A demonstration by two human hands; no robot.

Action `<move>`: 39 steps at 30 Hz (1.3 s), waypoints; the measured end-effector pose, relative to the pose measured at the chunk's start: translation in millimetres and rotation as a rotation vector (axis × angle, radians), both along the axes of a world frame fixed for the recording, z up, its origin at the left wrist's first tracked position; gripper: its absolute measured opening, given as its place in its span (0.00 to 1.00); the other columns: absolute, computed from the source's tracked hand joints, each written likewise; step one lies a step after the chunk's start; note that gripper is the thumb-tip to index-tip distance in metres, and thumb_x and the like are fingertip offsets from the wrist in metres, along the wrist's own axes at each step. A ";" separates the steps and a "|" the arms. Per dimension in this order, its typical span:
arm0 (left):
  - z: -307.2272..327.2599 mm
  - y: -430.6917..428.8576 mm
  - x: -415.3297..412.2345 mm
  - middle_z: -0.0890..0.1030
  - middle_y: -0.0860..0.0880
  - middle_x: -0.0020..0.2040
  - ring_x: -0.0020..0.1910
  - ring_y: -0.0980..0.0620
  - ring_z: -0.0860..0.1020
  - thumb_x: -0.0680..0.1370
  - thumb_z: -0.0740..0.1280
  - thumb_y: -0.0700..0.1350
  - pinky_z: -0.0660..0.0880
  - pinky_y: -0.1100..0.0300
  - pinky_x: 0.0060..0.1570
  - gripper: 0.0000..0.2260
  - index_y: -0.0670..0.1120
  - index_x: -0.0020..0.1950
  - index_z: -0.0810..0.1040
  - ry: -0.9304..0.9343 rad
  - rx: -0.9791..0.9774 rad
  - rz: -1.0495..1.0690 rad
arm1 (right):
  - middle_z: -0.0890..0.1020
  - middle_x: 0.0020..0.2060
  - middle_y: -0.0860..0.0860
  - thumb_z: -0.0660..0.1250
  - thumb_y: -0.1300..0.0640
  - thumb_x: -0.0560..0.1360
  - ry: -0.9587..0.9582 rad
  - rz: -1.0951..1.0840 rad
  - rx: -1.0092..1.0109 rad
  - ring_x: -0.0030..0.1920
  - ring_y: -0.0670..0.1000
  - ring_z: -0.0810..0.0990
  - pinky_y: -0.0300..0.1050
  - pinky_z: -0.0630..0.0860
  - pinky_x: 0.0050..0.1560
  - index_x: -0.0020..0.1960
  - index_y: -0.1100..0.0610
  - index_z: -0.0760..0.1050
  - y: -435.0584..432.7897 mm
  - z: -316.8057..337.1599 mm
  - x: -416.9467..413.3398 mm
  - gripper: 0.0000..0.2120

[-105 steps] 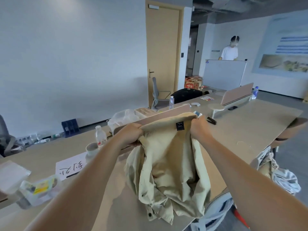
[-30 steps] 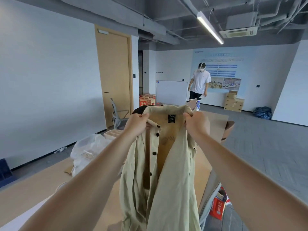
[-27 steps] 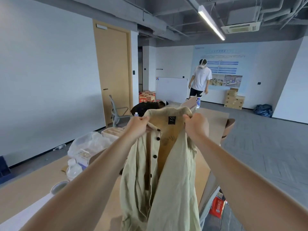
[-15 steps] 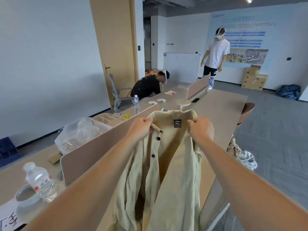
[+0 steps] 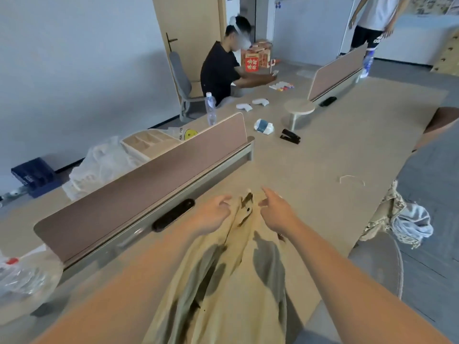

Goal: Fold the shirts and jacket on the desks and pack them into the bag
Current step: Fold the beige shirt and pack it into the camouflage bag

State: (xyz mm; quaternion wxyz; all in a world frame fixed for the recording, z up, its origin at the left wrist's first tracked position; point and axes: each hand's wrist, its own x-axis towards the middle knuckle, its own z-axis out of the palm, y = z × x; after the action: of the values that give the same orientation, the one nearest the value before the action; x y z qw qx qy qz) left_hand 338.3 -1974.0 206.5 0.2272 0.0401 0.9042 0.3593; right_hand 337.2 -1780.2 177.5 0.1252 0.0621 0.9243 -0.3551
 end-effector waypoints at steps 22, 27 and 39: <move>-139.6 -106.7 166.1 0.76 0.50 0.67 0.24 0.62 0.73 0.83 0.57 0.45 0.65 0.66 0.22 0.12 0.49 0.63 0.76 -0.238 -0.029 0.032 | 0.76 0.45 0.48 0.57 0.56 0.81 -0.269 -0.241 0.027 0.46 0.54 0.80 0.49 0.78 0.49 0.76 0.52 0.63 -88.5 -117.5 202.6 0.23; -180.5 -144.2 209.3 0.81 0.48 0.55 0.42 0.51 0.83 0.83 0.56 0.48 0.77 0.56 0.39 0.10 0.53 0.57 0.76 -0.281 -0.059 -0.079 | 0.75 0.67 0.51 0.56 0.52 0.82 -0.349 -0.233 0.150 0.51 0.52 0.79 0.47 0.78 0.51 0.75 0.50 0.64 -130.7 -161.5 263.6 0.22; -255.4 -204.0 214.4 0.53 0.45 0.81 0.79 0.43 0.55 0.82 0.57 0.50 0.57 0.50 0.76 0.25 0.52 0.80 0.61 -0.200 -0.323 -0.143 | 0.51 0.80 0.46 0.59 0.41 0.78 -0.407 -0.151 0.248 0.79 0.58 0.50 0.54 0.70 0.67 0.79 0.43 0.52 -203.2 -230.5 285.2 0.32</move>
State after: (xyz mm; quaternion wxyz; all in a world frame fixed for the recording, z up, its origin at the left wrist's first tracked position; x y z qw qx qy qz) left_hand 552.7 -2178.0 -49.0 0.3442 0.0313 0.9180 0.1946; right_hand 622.4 -1983.4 -53.0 0.2734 0.2160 0.9094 -0.2273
